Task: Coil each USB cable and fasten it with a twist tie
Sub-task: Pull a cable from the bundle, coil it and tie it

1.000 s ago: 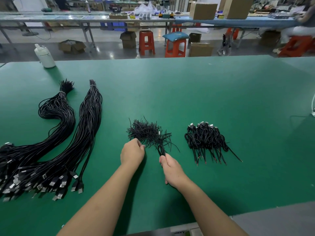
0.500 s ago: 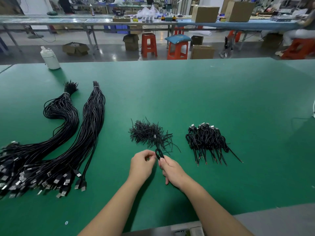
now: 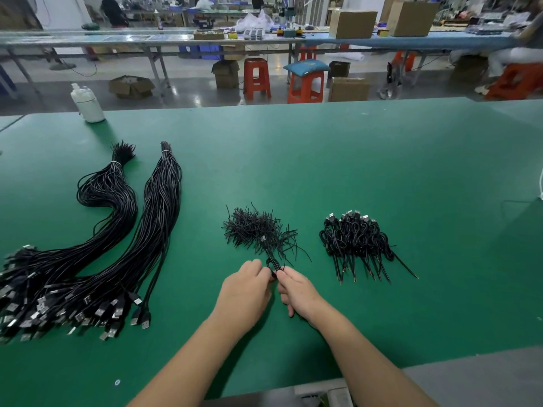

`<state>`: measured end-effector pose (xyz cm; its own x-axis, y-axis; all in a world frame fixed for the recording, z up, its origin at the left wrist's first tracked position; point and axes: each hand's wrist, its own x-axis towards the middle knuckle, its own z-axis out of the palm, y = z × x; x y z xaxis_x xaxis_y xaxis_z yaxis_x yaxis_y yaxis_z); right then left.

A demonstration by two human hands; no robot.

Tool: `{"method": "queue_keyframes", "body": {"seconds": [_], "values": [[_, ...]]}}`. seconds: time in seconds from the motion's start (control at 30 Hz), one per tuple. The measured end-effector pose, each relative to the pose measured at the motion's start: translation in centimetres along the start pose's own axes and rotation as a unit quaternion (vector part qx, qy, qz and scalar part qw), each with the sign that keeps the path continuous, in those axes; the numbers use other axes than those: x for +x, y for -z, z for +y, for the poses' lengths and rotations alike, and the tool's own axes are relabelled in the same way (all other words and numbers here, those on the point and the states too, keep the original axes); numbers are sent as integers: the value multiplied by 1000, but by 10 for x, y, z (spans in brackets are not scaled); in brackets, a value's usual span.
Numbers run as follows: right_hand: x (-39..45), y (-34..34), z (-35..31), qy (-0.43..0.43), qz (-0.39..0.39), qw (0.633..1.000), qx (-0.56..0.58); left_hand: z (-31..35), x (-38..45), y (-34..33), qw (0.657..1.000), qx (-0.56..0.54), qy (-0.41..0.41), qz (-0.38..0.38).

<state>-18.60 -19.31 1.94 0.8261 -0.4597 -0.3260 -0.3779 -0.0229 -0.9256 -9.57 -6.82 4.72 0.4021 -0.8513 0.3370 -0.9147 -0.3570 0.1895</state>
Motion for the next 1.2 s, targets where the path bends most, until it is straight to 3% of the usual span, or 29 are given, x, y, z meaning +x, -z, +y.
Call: {"method": "queue_keyframes", "body": {"seconds": [0.07, 0.13, 0.5, 0.6, 0.77, 0.9, 1.0, 1.2], "values": [[-1, 0, -1, -5, -10, 1000, 23, -4, 1, 2, 990, 56, -116, 58], [-1, 0, -2, -8, -20, 999, 29, -10, 2, 5, 980, 76, -171, 73], [0, -2, -3, -25, -17, 999, 16, -21, 0, 9, 978, 39, -203, 7], [-2, -2, -4, -25, -22, 999, 6, -15, 7, 10, 989, 1, -149, -8], [-7, -1, -7, -18, -20, 1000, -14, -6, 19, 8, 991, -122, 36, -32], [-11, -5, -8, 22, 5, 980, -196, -1, 28, 11, 959, -218, 163, -82], [-14, -11, -5, 83, 24, 934, -347, -6, 32, 16, 952, -205, 184, -132], [-19, -21, -4, 137, 48, 876, -460, -12, 31, 20, 949, -174, 193, -181]]}}
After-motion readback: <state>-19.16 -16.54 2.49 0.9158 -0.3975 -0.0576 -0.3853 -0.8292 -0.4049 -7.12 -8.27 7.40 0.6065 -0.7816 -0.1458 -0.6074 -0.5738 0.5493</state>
